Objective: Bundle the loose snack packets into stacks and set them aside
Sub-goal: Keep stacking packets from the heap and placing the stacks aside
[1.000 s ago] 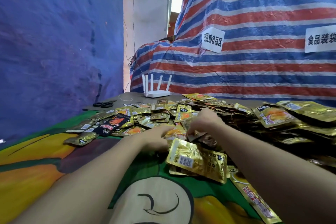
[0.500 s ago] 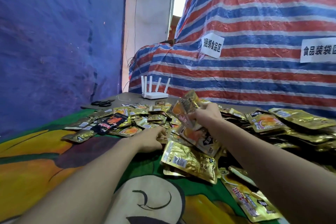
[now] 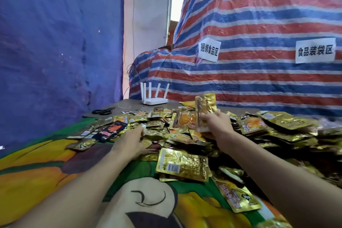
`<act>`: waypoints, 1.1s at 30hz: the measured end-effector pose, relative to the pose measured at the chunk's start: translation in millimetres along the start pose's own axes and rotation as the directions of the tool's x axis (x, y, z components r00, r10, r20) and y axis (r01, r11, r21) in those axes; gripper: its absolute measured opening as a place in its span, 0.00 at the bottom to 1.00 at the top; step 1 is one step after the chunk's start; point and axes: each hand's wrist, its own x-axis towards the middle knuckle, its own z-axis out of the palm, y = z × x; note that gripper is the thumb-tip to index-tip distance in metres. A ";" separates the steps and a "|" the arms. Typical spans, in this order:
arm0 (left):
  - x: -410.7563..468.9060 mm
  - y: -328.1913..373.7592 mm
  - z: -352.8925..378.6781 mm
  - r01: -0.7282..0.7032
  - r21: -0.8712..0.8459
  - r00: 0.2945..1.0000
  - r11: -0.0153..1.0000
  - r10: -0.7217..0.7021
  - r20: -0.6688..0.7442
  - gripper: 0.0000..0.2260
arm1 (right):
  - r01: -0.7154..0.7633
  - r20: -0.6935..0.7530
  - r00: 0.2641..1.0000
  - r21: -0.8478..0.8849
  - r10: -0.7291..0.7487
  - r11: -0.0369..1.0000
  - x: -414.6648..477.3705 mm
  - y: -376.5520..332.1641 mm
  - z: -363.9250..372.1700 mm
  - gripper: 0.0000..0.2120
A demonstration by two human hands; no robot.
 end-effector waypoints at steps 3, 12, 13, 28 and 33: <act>-8.0 -4.3 -10.4 0.058 -0.124 0.988 0.991 -0.074 -0.135 0.12 | -0.122 -0.007 0.992 0.125 0.124 0.985 -13.7 -1.5 -13.4 0.05; -36.0 17.3 -37.6 0.297 -0.954 0.830 0.038 -0.504 0.238 0.30 | -0.327 0.133 0.945 0.453 0.300 0.829 -76.0 -1.1 -44.4 0.04; -42.8 23.8 -36.5 0.288 -0.956 0.842 -0.057 -0.461 0.281 0.33 | -0.328 0.161 0.945 0.462 0.285 0.824 -83.4 0.1 -46.4 0.04; -120.1 103.3 -24.3 0.404 -0.843 0.905 -0.356 0.019 0.426 0.31 | -0.230 0.468 0.878 0.239 0.095 0.943 -130.9 30.3 -29.3 0.15; -122.5 105.5 -16.3 0.424 -0.886 0.905 -0.187 0.047 0.423 0.14 | -0.150 0.488 0.870 0.128 0.070 0.980 -138.6 34.4 -24.4 0.13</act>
